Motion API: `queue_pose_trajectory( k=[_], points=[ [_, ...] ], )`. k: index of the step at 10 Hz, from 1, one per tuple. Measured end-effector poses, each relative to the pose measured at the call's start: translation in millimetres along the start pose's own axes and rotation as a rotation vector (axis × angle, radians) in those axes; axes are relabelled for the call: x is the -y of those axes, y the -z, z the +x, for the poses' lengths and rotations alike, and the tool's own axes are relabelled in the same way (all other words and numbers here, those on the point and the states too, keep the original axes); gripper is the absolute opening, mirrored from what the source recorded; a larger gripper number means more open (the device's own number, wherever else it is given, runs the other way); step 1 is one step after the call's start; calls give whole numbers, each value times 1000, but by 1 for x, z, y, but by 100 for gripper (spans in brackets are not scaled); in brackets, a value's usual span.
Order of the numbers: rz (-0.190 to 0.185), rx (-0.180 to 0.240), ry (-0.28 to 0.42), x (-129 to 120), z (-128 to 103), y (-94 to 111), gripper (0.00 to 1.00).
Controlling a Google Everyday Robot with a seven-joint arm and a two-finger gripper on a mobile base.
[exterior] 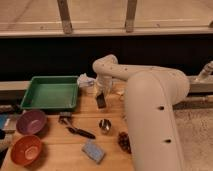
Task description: Wipe table surface with eraser
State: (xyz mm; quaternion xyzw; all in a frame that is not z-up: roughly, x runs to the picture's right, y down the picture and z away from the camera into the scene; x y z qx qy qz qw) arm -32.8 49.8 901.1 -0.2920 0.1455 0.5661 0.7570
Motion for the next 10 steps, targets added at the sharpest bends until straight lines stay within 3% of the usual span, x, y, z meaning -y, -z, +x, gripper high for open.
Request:
queue_pose_trajectory(
  k=[3, 5, 7, 10],
  points=[
    [-31, -8, 117, -46, 28, -5, 6],
    [-37, -31, 142, -56, 48, -14, 6],
    [-32, -63, 113, -40, 64, -28, 6],
    [-7, -89, 2, 15, 67, -34, 6]
  ],
)
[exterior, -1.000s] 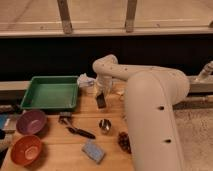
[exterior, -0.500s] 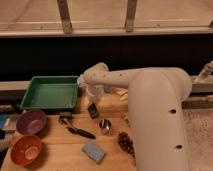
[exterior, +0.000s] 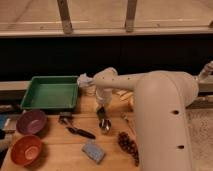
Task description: Wipe table surface with eraser
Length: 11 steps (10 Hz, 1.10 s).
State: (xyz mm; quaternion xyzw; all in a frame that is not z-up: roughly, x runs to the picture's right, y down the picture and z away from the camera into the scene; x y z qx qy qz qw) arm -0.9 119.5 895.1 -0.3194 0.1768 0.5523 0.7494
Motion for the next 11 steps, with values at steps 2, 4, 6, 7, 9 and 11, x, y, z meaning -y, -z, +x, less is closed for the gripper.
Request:
queue_pose_trajectory(
  k=[2, 4, 6, 7, 9, 11],
  points=[
    [17, 10, -68, 34, -10, 7, 6],
    [34, 25, -120, 58, -22, 19, 6],
    [41, 36, -125, 58, -33, 24, 6],
    [42, 41, -106, 49, -41, 26, 6],
    [38, 48, -36, 14, -56, 27, 6],
    [23, 70, 51, -29, -55, 30, 6]
  ],
)
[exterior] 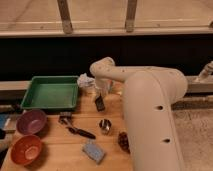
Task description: Wipe table surface with eraser
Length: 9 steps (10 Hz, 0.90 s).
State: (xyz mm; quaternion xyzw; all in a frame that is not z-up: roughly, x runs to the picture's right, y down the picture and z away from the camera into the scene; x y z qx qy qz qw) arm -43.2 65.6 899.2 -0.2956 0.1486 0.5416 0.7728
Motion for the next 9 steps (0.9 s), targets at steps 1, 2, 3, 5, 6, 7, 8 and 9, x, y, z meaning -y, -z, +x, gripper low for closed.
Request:
queue_pose_trajectory(
  k=[1, 2, 3, 5, 6, 7, 8, 9],
  points=[
    [-6, 6, 33, -15, 7, 2, 6],
    [-13, 7, 61, -27, 17, 1, 6],
    [-24, 2, 84, -35, 31, -2, 6],
    [-18, -15, 71, -23, 51, -7, 6],
    [-16, -22, 51, -13, 59, -9, 6],
    [-5, -35, 8, 8, 66, -12, 6],
    [5, -45, -19, 22, 65, -14, 6],
    [9, -55, -58, 39, 56, -19, 6]
  ],
)
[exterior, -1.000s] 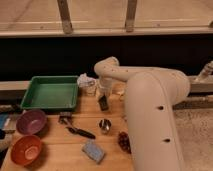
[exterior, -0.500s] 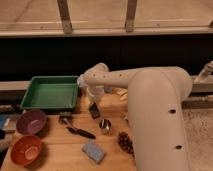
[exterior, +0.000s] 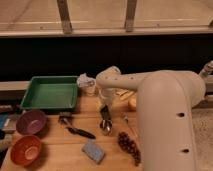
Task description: Wipe table surface with eraser
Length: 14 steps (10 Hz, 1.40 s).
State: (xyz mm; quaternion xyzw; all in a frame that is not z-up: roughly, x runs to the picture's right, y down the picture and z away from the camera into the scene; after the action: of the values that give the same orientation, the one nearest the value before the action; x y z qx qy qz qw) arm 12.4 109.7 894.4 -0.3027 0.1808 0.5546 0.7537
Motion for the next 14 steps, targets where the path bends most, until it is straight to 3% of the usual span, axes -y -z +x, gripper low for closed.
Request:
queue_pose_trajectory(
  k=[3, 5, 7, 11, 14],
  points=[
    [19, -15, -63, 34, -30, -2, 6],
    [29, 3, -39, 25, -47, 5, 6],
    [37, 24, 15, 5, -49, 15, 6],
    [37, 63, 167, -73, -16, 27, 6],
    [32, 57, 190, -88, 17, 22, 6]
  ],
)
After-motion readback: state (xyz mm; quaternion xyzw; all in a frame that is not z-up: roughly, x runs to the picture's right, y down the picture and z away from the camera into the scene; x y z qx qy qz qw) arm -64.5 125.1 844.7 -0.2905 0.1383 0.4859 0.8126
